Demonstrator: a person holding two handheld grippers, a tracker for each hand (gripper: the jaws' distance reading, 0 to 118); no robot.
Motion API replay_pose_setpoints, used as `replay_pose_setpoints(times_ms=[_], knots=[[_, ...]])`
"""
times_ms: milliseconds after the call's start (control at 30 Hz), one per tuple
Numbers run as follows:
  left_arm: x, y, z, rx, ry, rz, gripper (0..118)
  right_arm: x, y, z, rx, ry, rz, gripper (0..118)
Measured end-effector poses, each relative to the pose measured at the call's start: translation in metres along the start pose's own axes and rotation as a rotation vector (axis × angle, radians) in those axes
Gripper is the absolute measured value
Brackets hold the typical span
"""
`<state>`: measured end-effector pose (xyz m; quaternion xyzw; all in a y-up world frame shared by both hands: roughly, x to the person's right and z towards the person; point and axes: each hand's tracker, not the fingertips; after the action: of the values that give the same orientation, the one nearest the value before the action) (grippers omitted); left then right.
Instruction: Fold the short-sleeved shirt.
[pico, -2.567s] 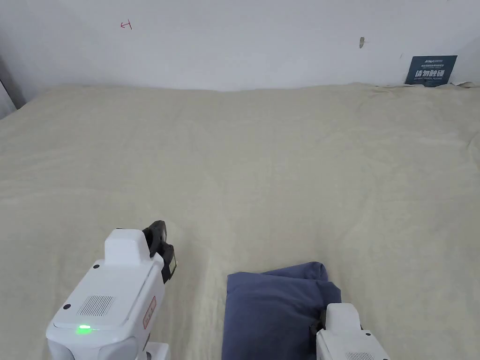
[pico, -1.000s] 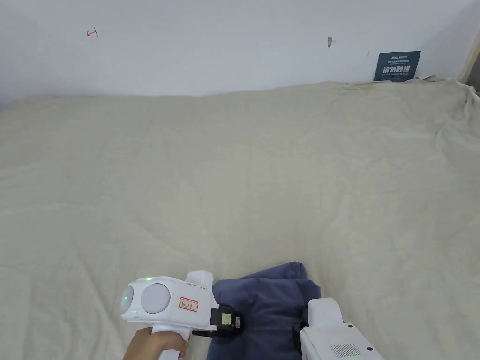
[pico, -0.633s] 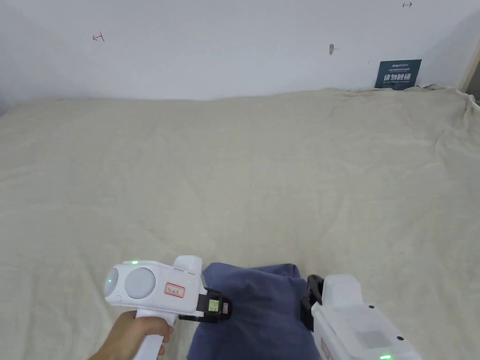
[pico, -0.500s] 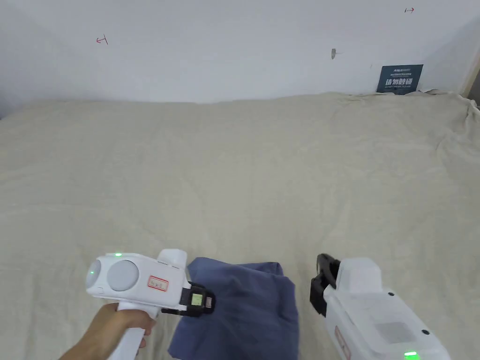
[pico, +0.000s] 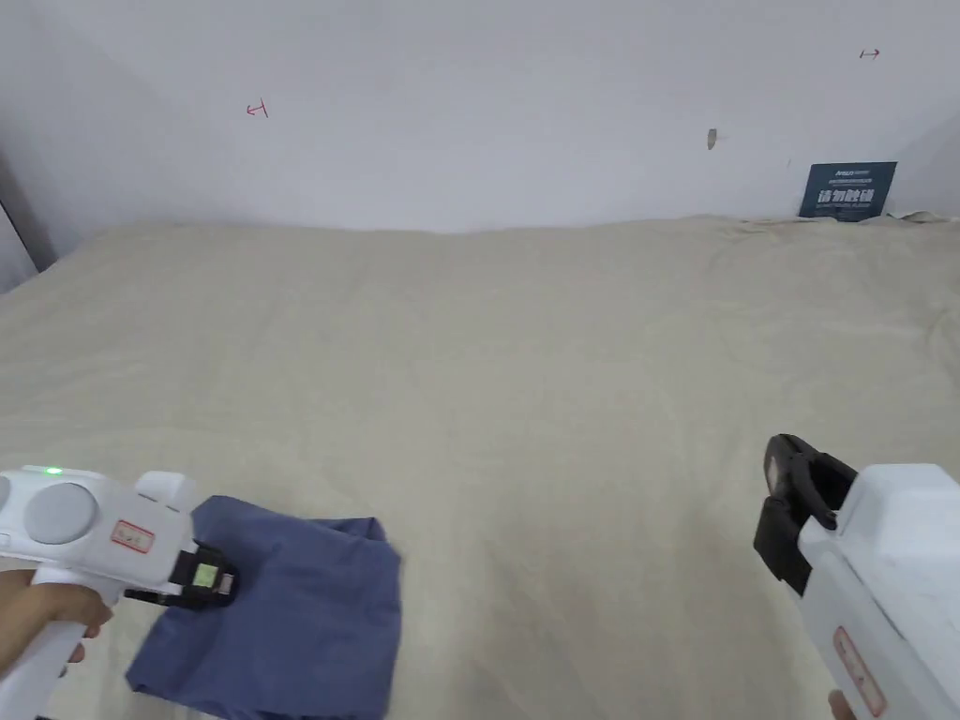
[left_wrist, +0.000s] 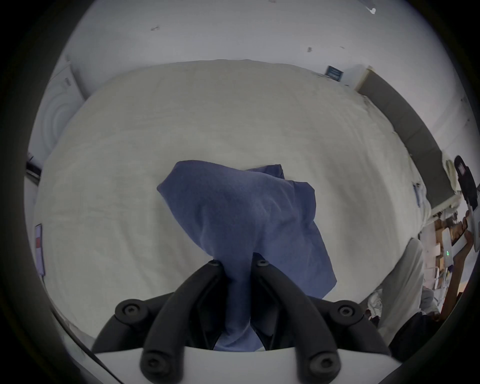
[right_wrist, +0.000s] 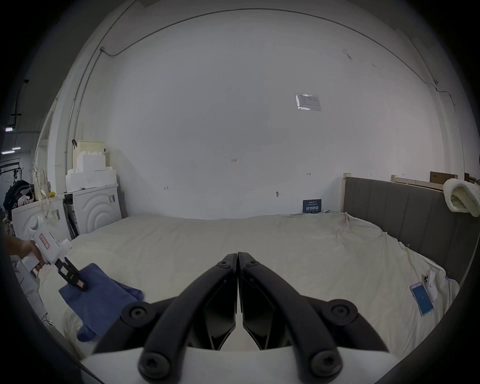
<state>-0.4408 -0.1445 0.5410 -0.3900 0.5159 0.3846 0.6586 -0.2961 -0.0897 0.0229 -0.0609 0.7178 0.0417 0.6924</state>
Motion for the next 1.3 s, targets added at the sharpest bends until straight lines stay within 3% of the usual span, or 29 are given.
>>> replay_pose_setpoints(times_ms=[300,433,567,633,667,700,733,800,1033,1300], knots=[[-0.078,-0.011,-0.002,-0.065,0.166,0.097,12,0.006,-0.003,-0.004,-0.027,-0.047,-0.020,1],[-0.084,-0.017,-0.022,-0.109,0.208,0.143,12,0.010,-0.006,-0.005,-0.039,-0.049,-0.059,1],[-0.078,-0.020,-0.033,-0.099,0.240,0.124,16,0.011,-0.006,-0.005,-0.047,-0.064,-0.048,1],[-0.077,-0.021,-0.031,-0.093,0.248,0.114,33,0.013,-0.005,-0.004,-0.046,-0.069,-0.048,1],[-0.076,-0.020,-0.030,-0.096,0.262,0.115,48,0.013,-0.004,-0.003,-0.042,-0.072,-0.045,1],[-0.079,-0.019,-0.029,-0.093,0.267,0.123,75,0.014,-0.003,-0.003,-0.040,-0.073,-0.044,1],[-0.079,-0.018,-0.027,-0.090,0.277,0.124,93,0.015,-0.002,-0.003,-0.039,-0.072,-0.046,1],[-0.074,-0.018,-0.020,-0.064,0.307,0.117,117,0.014,0.001,-0.001,-0.036,-0.071,-0.046,1],[-0.059,-0.009,0.020,0.143,0.378,0.138,117,0.017,0.008,0.006,-0.014,-0.056,-0.039,1],[-0.022,-0.008,0.101,0.585,0.299,0.190,117,0.020,0.026,0.007,0.043,-0.035,-0.019,1]])
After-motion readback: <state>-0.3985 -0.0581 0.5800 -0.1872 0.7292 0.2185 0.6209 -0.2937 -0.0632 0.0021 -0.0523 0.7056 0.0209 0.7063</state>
